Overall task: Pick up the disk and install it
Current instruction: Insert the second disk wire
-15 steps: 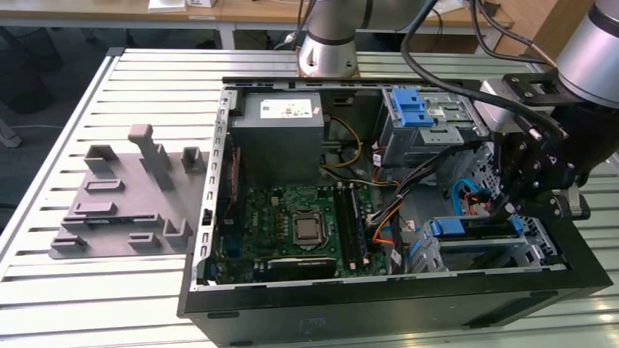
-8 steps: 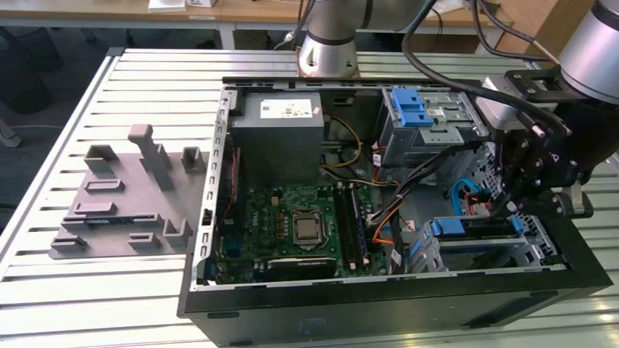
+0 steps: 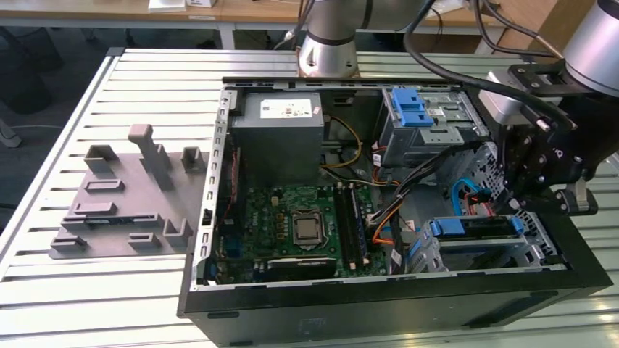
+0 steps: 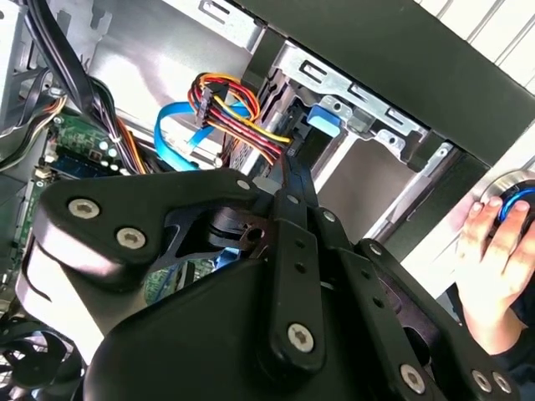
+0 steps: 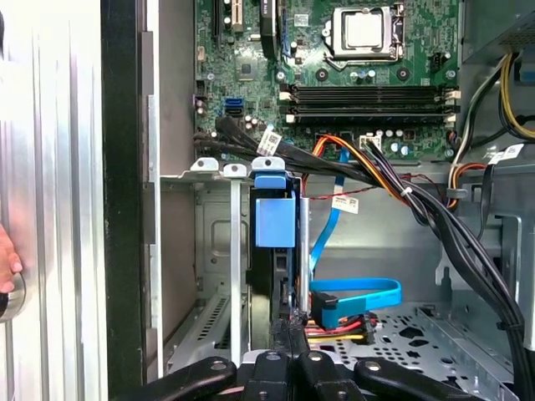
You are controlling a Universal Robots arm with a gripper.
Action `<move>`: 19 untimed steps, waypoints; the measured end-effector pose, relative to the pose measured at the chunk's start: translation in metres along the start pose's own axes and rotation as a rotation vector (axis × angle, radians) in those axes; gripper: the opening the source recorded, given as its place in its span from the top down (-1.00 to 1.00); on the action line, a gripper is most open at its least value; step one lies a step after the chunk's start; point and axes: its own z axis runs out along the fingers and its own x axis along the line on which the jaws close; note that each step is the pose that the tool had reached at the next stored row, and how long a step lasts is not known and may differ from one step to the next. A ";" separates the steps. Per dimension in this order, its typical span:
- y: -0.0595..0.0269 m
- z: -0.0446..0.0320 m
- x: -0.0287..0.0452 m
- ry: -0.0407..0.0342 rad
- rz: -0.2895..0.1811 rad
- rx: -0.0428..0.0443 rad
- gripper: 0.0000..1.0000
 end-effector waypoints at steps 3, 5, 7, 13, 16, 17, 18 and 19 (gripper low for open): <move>-0.0001 -0.0036 0.0002 -0.0001 0.000 0.0000 0.79; -0.0002 -0.0044 0.0002 -0.0003 0.000 0.0000 0.79; -0.0001 -0.0045 0.0002 -0.0004 0.000 0.0000 0.79; 0.0003 -0.0048 0.0002 0.0000 0.000 0.0000 0.79; 0.0019 -0.0050 0.0003 0.0000 0.000 0.0000 0.79; 0.0020 -0.0052 0.0003 -0.0001 0.000 0.0000 0.79; 0.0020 -0.0055 0.0003 -0.0001 0.000 0.0000 0.79; 0.0021 -0.0055 0.0003 -0.0003 0.000 0.0000 0.79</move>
